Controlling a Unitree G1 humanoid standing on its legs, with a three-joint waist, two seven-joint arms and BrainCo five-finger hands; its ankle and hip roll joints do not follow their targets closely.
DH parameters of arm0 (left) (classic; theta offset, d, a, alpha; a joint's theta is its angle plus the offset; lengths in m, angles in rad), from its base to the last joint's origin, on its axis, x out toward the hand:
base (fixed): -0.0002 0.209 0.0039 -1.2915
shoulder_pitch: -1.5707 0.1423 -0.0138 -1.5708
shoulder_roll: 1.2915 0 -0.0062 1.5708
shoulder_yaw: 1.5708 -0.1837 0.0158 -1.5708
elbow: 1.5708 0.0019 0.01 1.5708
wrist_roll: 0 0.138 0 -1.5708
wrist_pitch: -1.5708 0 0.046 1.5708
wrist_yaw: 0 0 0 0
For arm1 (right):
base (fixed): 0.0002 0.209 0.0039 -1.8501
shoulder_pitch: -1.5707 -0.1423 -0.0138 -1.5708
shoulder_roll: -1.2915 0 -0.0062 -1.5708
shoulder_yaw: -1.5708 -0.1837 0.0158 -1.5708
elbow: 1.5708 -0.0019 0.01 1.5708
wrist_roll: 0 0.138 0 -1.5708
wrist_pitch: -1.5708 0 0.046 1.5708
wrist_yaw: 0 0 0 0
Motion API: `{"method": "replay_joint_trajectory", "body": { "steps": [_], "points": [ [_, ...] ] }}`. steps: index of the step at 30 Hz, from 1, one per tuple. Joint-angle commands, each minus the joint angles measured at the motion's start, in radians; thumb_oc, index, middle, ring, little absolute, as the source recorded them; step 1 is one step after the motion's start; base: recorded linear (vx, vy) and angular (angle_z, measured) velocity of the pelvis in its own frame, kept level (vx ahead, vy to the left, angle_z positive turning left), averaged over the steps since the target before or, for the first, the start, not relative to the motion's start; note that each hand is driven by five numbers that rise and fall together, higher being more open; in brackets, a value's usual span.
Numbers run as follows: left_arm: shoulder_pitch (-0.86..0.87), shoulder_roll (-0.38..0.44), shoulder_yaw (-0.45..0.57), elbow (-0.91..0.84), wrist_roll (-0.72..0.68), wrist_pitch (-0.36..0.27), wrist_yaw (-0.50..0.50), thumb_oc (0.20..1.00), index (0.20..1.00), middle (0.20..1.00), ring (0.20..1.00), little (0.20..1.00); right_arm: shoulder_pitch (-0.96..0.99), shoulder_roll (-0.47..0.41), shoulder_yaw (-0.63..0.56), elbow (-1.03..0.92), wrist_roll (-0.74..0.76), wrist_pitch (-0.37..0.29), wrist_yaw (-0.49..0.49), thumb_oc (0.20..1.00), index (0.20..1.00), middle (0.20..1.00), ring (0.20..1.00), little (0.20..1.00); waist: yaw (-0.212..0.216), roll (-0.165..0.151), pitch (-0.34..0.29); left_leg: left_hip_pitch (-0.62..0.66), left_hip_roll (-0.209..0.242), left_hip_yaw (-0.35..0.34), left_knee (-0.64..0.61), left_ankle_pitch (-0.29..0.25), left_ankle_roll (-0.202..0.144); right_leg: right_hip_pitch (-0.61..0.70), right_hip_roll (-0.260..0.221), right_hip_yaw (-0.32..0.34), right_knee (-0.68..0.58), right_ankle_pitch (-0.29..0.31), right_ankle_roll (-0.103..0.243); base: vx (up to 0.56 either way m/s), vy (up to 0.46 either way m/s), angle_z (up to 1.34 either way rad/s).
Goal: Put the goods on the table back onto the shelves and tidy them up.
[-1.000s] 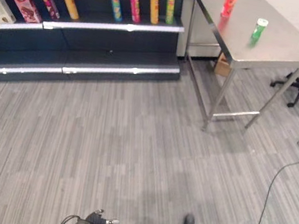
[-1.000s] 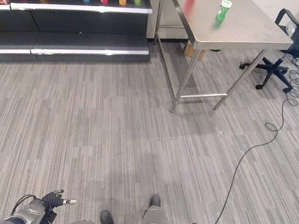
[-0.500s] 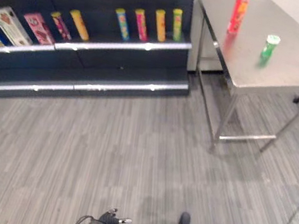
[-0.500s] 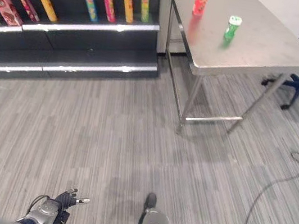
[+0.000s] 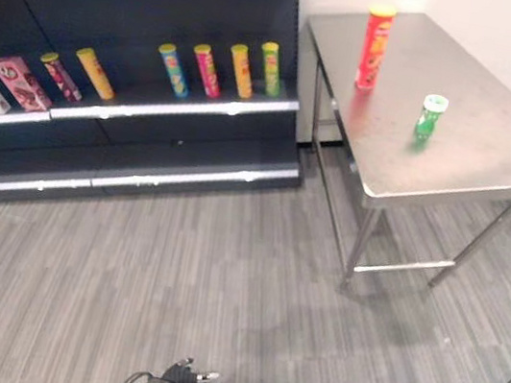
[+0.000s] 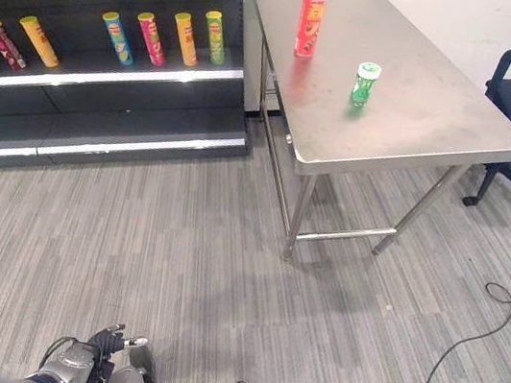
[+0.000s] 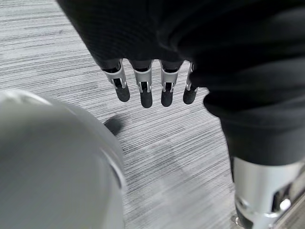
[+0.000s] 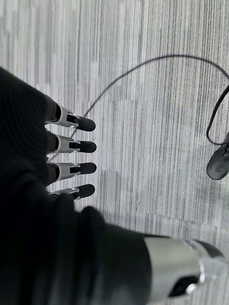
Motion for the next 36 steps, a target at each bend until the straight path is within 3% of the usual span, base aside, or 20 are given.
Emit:
{"method": "replay_joint_trajectory", "body": {
  "steps": [1, 6, 9, 10, 11, 13, 14, 15, 16, 17, 19, 20, 21, 23, 24, 25, 28, 34, 35, 36],
  "points": [
    [-0.018, 0.027, -0.012, -0.015, -0.037, -0.011, 0.031, 1.0, 1.0, 1.0, 1.0, 1.0, -0.025, -0.034, -0.009, -0.025, -0.02, -0.016, -0.013, 1.0, 1.0, 1.0, 1.0, 1.0, 0.022, 0.007, 0.043, 0.015, 0.008, 0.05, 0.018, 0.038, 0.001, -0.017, -0.105, 0.061, 0.043, -0.054, 0.128, 0.37, 0.072, -0.44],
    [0.022, 0.038, 0.011, 0.004, -0.012, -0.007, 0.025, 1.0, 1.0, 1.0, 1.0, 1.0, -0.025, -0.023, -0.003, -0.021, -0.047, -0.013, 0.006, 1.0, 1.0, 1.0, 1.0, 1.0, 0.051, 0.038, -0.016, 0.045, 0.019, 0.088, 0.018, 0.086, -0.024, 0.048, -0.1, 0.138, 0.033, -0.089, 0.148, 0.47, 0.132, -0.5],
    [0.019, 0.051, 0.01, 0.006, 0.001, -0.007, 0.022, 1.0, 1.0, 1.0, 1.0, 1.0, -0.034, -0.007, -0.009, -0.015, -0.054, -0.008, 0.023, 1.0, 1.0, 1.0, 1.0, 1.0, 0.066, 0.012, -0.054, 0.077, -0.046, 0.136, 0.037, 0.048, 0.017, 0.06, -0.179, 0.139, 0.092, -0.104, 0.19, 0.52, 0.249, -0.55],
    [0.007, 0.06, 0.003, -0.002, 0.009, -0.007, 0.02, 1.0, 1.0, 1.0, 1.0, 1.0, -0.035, 0.0, -0.011, -0.02, -0.056, -0.008, 0.03, 1.0, 1.0, 1.0, 1.0, 1.0, 0.066, 0.005, -0.064, 0.095, -0.086, 0.149, 0.037, 0.013, 0.047, 0.021, -0.206, 0.148, 0.197, -0.101, 0.206, 0.47, 0.374, -0.06],
    [-0.006, 0.067, -0.005, -0.01, 0.012, -0.008, 0.017, 1.0, 1.0, 1.0, 1.0, 1.0, -0.037, 0.001, -0.024, -0.03, -0.039, -0.009, 0.033, 1.0, 1.0, 1.0, 1.0, 1.0, 0.053, -0.002, -0.053, 0.125, -0.134, 0.156, 0.034, -0.033, 0.086, -0.045, -0.233, 0.167, 0.353, -0.058, 0.22, 0.39, 0.381, 0.16],
    [-0.02, 0.072, -0.013, -0.017, 0.015, -0.007, 0.021, 1.0, 1.0, 1.0, 1.0, 1.0, -0.046, -0.002, -0.036, -0.036, -0.025, -0.011, 0.031, 1.0, 1.0, 1.0, 1.0, 1.0, 0.03, -0.006, -0.027, 0.172, -0.182, 0.178, 0.032, -0.075, 0.131, -0.152, -0.273, 0.194, 0.538, 0.088, 0.221, 0.23, 0.306, 0.12],
    [-0.024, 0.075, -0.017, -0.018, 0.018, -0.007, 0.022, 1.0, 1.0, 1.0, 1.0, 1.0, -0.045, -0.001, -0.041, -0.036, -0.021, -0.011, 0.029, 1.0, 1.0, 1.0, 1.0, 1.0, 0.017, -0.01, -0.016, 0.204, -0.213, 0.177, 0.025, -0.107, 0.141, -0.197, -0.307, 0.19, 0.632, 0.119, 0.225, 0.13, 0.194, -0.1],
    [-0.024, 0.075, -0.017, -0.018, 0.018, -0.007, 0.022, 1.0, 1.0, 1.0, 1.0, 1.0, -0.046, -0.001, -0.041, -0.036, -0.021, -0.01, 0.029, 1.0, 1.0, 1.0, 1.0, 1.0, 0.018, -0.013, -0.015, 0.204, -0.217, 0.178, 0.025, -0.108, 0.143, -0.2, -0.311, 0.193, 0.637, 0.117, 0.227, 0.15, 0.187, -0.21],
    [-0.022, 0.081, -0.018, -0.018, 0.023, -0.006, 0.023, 1.0, 1.0, 1.0, 1.0, 1.0, -0.042, 0.002, -0.043, -0.037, -0.025, -0.009, 0.029, 1.0, 1.0, 1.0, 1.0, 1.0, 0.015, -0.003, -0.008, 0.225, -0.225, 0.191, 0.019, -0.127, 0.152, -0.242, -0.339, 0.152, 0.696, 0.14, 0.228, 0.16, 0.146, -0.11],
    [-0.027, 0.083, -0.019, -0.014, 0.022, -0.006, 0.022, 1.0, 1.0, 1.0, 1.0, 1.0, -0.04, 0.007, -0.047, -0.038, -0.019, -0.01, 0.025, 1.0, 1.0, 1.0, 1.0, 1.0, 0.007, 0.001, -0.006, 0.238, -0.231, 0.195, 0.018, -0.143, 0.153, -0.275, -0.347, 0.128, 0.707, 0.119, 0.219, 0.22, 0.151, -0.16],
    [-0.03, 0.082, -0.016, -0.008, 0.019, -0.007, 0.026, 1.0, 1.0, 1.0, 1.0, 1.0, -0.034, 0.01, -0.049, -0.036, -0.014, -0.01, 0.023, 1.0, 1.0, 1.0, 1.0, 1.0, -0.008, 0.007, 0.001, 0.257, -0.231, 0.2, 0.018, -0.161, 0.145, -0.308, -0.333, 0.082, 0.621, 0.066, 0.208, 0.24, 0.034, -0.06],
    [-0.034, 0.081, -0.019, -0.003, 0.022, -0.009, 0.028, 1.0, 1.0, 1.0, 1.0, 1.0, -0.036, 0.009, -0.049, -0.026, -0.013, -0.009, 0.018, 1.0, 1.0, 1.0, 1.0, 1.0, -0.021, 0.011, 0.008, 0.268, -0.228, 0.205, 0.018, -0.177, 0.132, -0.327, -0.309, 0.034, 0.476, 0.037, 0.206, 0.2, -0.018, 0.04],
    [-0.035, 0.08, -0.019, -0.003, 0.022, -0.01, 0.028, 1.0, 1.0, 1.0, 1.0, 1.0, -0.037, 0.009, -0.049, -0.025, -0.013, -0.009, 0.018, 1.0, 1.0, 1.0, 1.0, 1.0, -0.023, 0.014, 0.009, 0.269, -0.224, 0.203, 0.018, -0.177, 0.13, -0.321, -0.305, 0.03, 0.469, 0.039, 0.204, 0.23, -0.043, -0.01],
    [-0.049, 0.077, -0.026, -0.001, 0.027, -0.011, 0.029, 1.0, 1.0, 1.0, 1.0, 1.0, -0.037, 0.01, -0.046, -0.006, -0.007, -0.002, 0.013, 1.0, 1.0, 1.0, 1.0, 1.0, -0.052, 0.001, 0.022, 0.303, -0.238, 0.21, 0.018, -0.214, 0.116, -0.375, -0.239, 0.022, 0.203, 0.097, 0.233, 0.21, -0.063, -0.42],
    [-0.049, 0.077, -0.025, -0.001, 0.027, -0.011, 0.029, 1.0, 1.0, 1.0, 1.0, 1.0, -0.038, 0.011, -0.045, -0.005, -0.007, -0.002, 0.013, 1.0, 1.0, 1.0, 1.0, 1.0, -0.052, 0.002, 0.024, 0.305, -0.236, 0.21, 0.018, -0.214, 0.116, -0.369, -0.235, 0.021, 0.194, 0.102, 0.233, 0.31, -0.068, -0.64],
    [-0.055, 0.071, -0.025, -0.004, 0.035, -0.011, 0.027, 1.0, 1.0, 1.0, 1.0, 1.0, -0.035, 0.011, -0.045, 0.008, -0.008, 0.004, 0.014, 1.0, 1.0, 1.0, 1.0, 1.0, -0.06, -0.007, 0.025, 0.333, -0.25, 0.225, 0.018, -0.241, 0.11, -0.399, -0.222, -0.021, 0.086, 0.151, 0.253, 0.2, -0.02, -0.33],
    [-0.054, 0.06, -0.041, -0.013, 0.047, -0.014, 0.021, 1.0, 1.0, 1.0, 1.0, 1.0, -0.018, 0.009, -0.042, 0.021, -0.014, 0.005, 0.014, 1.0, 1.0, 1.0, 1.0, 1.0, -0.065, -0.012, 0.015, 0.351, -0.267, 0.233, 0.018, -0.267, 0.112, -0.386, -0.219, -0.076, 0.055, 0.173, 0.254, 0.25, -0.052, -0.02],
    [-0.065, 0.037, -0.059, -0.022, 0.044, -0.014, 0.014, 1.0, 1.0, 1.0, 1.0, 1.0, 0.0, -0.004, -0.055, 0.03, -0.004, 0.001, 0.01, 1.0, 1.0, 1.0, 1.0, 1.0, -0.079, 0.001, -0.009, 0.385, -0.265, 0.224, 0.031, -0.29, 0.111, -0.352, -0.208, -0.086, 0.063, 0.187, 0.242, 0.22, -0.099, 0.16],
    [-0.076, 0.034, -0.073, -0.031, 0.044, -0.014, 0.012, 1.0, 1.0, 1.0, 1.0, 1.0, -0.004, -0.013, -0.057, 0.026, 0.005, -0.003, 0.006, 1.0, 1.0, 1.0, 1.0, 1.0, -0.083, -0.005, -0.007, 0.353, -0.236, 0.232, 0.157, -0.326, 0.089, -0.328, -0.206, -0.083, 0.068, 0.169, 0.226, 0.22, -0.185, 0.16],
    [-0.076, 0.034, -0.073, -0.031, 0.044, -0.014, 0.012, 1.0, 1.0, 1.0, 1.0, 1.0, -0.005, -0.013, -0.057, 0.026, 0.005, -0.003, 0.006, 1.0, 1.0, 1.0, 1.0, 1.0, -0.084, -0.004, -0.007, 0.346, -0.231, 0.23, 0.171, -0.332, 0.087, -0.328, -0.204, -0.085, 0.068, 0.168, 0.225, 0.21, -0.217, 0.18]
  ]
}}
